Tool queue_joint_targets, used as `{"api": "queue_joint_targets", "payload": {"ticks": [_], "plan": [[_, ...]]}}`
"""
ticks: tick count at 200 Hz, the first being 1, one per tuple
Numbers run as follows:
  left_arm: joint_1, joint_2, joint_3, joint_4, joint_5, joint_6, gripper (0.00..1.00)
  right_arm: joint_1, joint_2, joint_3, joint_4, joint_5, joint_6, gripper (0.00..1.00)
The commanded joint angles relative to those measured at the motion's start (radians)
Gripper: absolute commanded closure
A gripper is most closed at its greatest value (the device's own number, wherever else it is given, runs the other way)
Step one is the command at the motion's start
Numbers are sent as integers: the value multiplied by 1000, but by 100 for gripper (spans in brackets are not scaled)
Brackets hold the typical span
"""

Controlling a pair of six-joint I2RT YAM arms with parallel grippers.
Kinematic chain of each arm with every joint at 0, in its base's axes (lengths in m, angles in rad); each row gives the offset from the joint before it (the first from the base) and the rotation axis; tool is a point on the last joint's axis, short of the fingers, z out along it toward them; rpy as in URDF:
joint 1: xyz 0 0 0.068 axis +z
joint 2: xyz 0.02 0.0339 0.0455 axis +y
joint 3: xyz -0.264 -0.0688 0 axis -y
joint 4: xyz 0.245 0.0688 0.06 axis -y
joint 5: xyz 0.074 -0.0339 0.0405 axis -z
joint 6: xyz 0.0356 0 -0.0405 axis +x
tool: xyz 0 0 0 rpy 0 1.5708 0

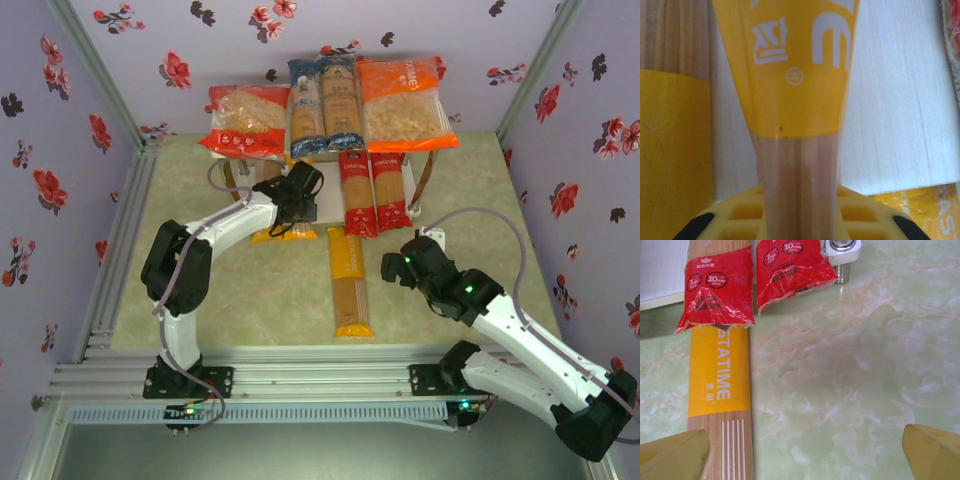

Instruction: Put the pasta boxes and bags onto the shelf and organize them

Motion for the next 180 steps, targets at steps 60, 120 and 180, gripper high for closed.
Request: {"api": "queue_joint_targets", "payload": {"ticks": [60, 120, 180], "plan": [[50, 28, 26, 69, -32, -12, 55, -10, 11, 5, 18, 11, -11, 1], [55, 32, 29, 71, -24, -29, 23, -12, 8, 1, 11, 13, -6, 1], [54, -72, -27, 167, -24, -3, 22, -13, 8, -3, 13, 14, -4, 1]]}}
